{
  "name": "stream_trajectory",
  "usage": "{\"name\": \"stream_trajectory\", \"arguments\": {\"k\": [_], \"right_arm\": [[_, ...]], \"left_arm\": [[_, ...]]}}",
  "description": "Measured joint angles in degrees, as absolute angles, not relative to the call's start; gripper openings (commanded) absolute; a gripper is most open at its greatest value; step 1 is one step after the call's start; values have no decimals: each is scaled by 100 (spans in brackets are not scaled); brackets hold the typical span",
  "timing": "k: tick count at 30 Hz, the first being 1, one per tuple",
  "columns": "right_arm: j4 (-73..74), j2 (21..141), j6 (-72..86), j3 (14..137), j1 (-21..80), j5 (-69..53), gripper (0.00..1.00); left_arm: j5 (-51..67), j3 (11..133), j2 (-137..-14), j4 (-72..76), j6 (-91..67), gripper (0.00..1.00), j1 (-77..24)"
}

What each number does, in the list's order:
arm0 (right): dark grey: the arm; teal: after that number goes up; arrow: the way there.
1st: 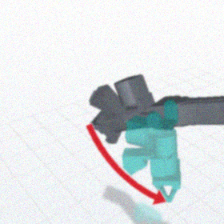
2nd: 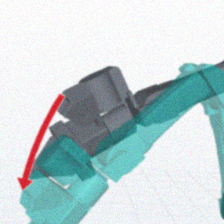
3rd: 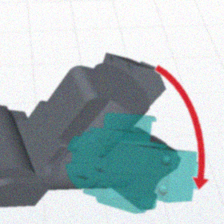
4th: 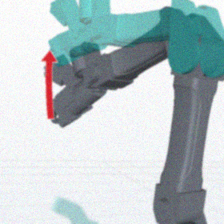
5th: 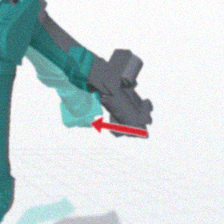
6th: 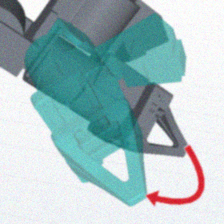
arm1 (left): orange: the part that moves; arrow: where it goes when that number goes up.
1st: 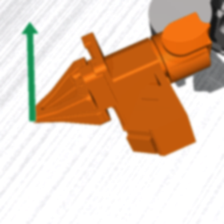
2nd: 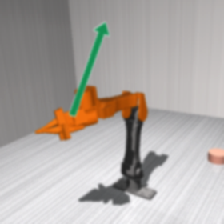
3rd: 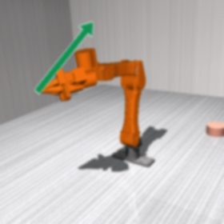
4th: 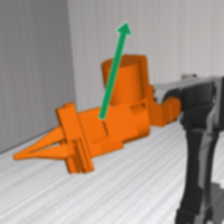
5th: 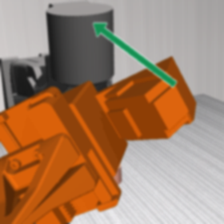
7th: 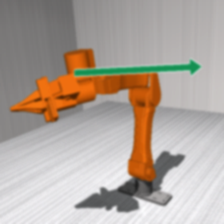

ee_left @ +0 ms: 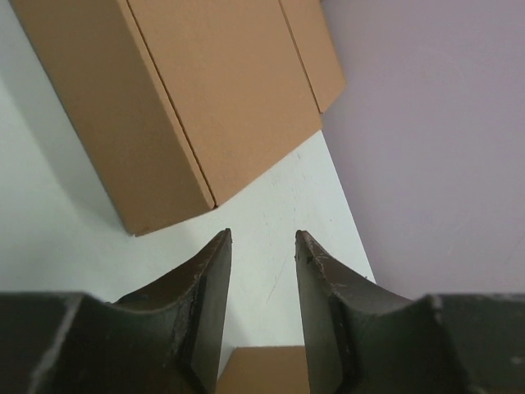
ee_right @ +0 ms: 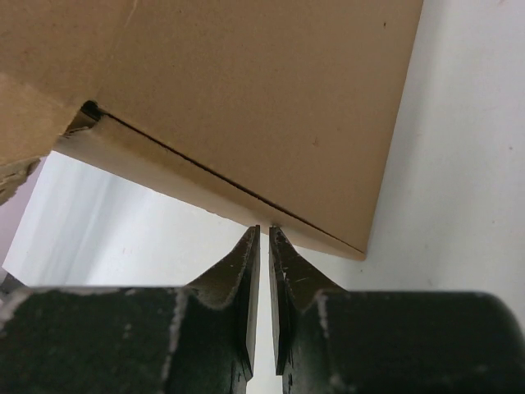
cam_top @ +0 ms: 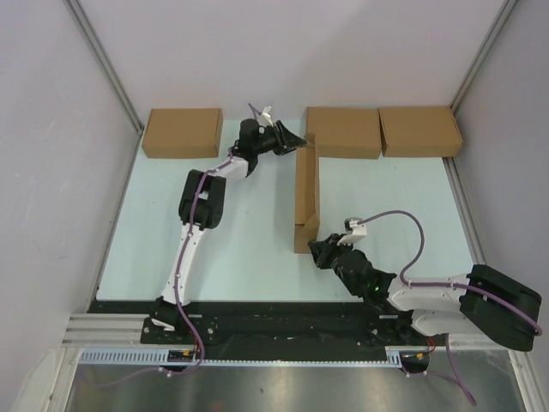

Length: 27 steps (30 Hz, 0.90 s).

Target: Fold the paper box

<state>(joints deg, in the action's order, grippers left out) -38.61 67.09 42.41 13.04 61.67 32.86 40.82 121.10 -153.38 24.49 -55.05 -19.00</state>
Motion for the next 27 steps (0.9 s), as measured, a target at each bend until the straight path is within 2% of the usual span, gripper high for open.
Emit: {"name": "stream_trajectory", "arguments": {"k": [9, 16, 27], "right_arm": [[-3872, 6705, 4237, 1304, 5752, 3022, 14], [-3660, 6510, 4237, 1299, 5561, 2923, 14], [-3020, 5854, 4237, 1170, 5155, 2683, 15]], "left_arm": [[4856, 11281, -15340, 3446, -5782, 34, -1900], [5157, 10501, -15321, 4226, -6110, 33, -1907], [4834, 8836, -14588, 5572, -6635, 32, -1752]]}}
